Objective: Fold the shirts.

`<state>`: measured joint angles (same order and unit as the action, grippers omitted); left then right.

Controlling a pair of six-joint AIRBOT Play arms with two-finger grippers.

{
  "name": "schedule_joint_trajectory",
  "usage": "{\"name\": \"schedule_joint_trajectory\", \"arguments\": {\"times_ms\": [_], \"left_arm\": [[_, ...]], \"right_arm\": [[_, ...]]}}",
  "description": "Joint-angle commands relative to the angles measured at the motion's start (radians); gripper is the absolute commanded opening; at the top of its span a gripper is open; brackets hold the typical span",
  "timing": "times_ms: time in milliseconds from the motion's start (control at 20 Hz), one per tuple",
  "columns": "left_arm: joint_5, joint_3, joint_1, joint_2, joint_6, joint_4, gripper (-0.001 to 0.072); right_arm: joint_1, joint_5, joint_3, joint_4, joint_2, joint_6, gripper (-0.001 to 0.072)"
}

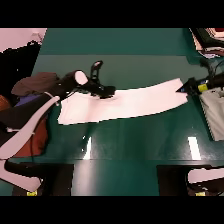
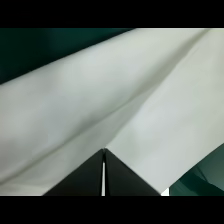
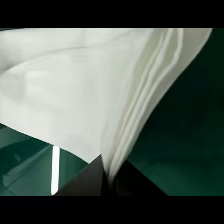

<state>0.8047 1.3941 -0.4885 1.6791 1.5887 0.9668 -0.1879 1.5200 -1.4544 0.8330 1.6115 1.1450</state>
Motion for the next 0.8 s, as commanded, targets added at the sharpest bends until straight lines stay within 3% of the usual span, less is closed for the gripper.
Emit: {"name": "schedule_joint_trajectory", "arguments": {"times_ms": [0, 200, 550, 750], "left_arm": [[-0.001, 0.11, -0.067, 0.111, 0.002, -0.01, 0.0024], [-0.022, 0.165, -0.09, 0.187, 0.009, -0.048, 0.0024], [-0.033, 0.165, -0.089, 0.2, 0.008, -0.062, 0.0024], [0.058, 0.192, -0.044, 0.187, 0.008, -0.047, 0.0024]], "right_arm": [[0.081, 0.032, -0.12, -0.053, -0.108, 0.078, 0.0014], [0.196, 0.033, -0.232, -0.216, -0.136, 0.098, 0.0014], [0.38, -0.055, -0.261, -0.301, -0.136, 0.109, 0.0014], [0.459, -0.111, -0.261, -0.317, -0.136, 0.079, 0.0014]]}}
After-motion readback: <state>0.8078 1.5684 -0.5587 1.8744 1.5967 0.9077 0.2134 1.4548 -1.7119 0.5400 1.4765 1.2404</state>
